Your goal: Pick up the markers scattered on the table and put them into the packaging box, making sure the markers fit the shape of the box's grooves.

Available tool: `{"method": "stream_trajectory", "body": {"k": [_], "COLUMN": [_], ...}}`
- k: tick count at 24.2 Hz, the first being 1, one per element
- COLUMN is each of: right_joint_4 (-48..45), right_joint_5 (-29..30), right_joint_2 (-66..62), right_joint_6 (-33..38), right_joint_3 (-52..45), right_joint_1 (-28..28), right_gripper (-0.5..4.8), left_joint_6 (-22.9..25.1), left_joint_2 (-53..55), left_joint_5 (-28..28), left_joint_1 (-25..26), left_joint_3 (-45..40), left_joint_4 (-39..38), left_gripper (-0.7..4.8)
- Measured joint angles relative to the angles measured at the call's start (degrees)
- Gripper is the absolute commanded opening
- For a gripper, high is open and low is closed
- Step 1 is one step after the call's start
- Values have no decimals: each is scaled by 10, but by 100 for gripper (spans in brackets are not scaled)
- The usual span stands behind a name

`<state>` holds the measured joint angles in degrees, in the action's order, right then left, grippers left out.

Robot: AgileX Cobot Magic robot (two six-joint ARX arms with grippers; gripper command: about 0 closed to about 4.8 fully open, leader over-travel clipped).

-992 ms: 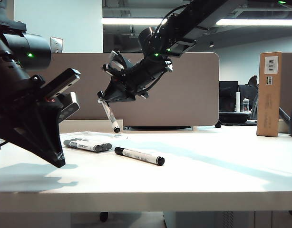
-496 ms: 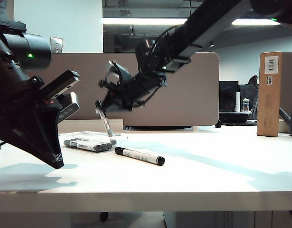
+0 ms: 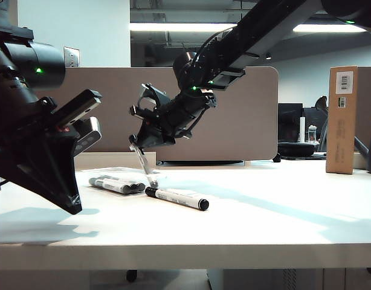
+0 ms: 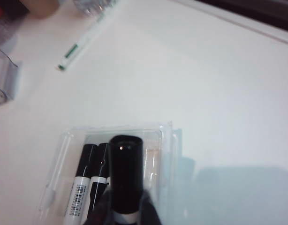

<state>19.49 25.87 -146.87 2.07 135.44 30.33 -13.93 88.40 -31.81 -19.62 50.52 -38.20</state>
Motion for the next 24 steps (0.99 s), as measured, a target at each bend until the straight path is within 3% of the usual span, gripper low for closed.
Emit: {"method": "stream_trajectory", "body": {"k": [3,5,11,18,24], "right_joint_4": [28,39,29,36,161], "right_joint_5": [-4,-4,-5,-6,-39], "right_joint_2": [0,0,0,17,102], "right_joint_6": [-11,-15,-15,-8,-6], "right_joint_3": [0,0,0,-3,2], "right_joint_1": [0,0,0,0,-7], "right_gripper": [96,96,223,223,222], "left_joint_6": [0,0,0,1,25], "left_joint_2": [0,0,0,0,0], "left_joint_5": [0,0,7,11,47], "left_joint_1": [0,0,0,0,0], "left_joint_3": [0,0,0,0,0], "left_joint_4": [7,8,10,10,10], "left_gripper": [-2,-2,-2,-2,-2]}}
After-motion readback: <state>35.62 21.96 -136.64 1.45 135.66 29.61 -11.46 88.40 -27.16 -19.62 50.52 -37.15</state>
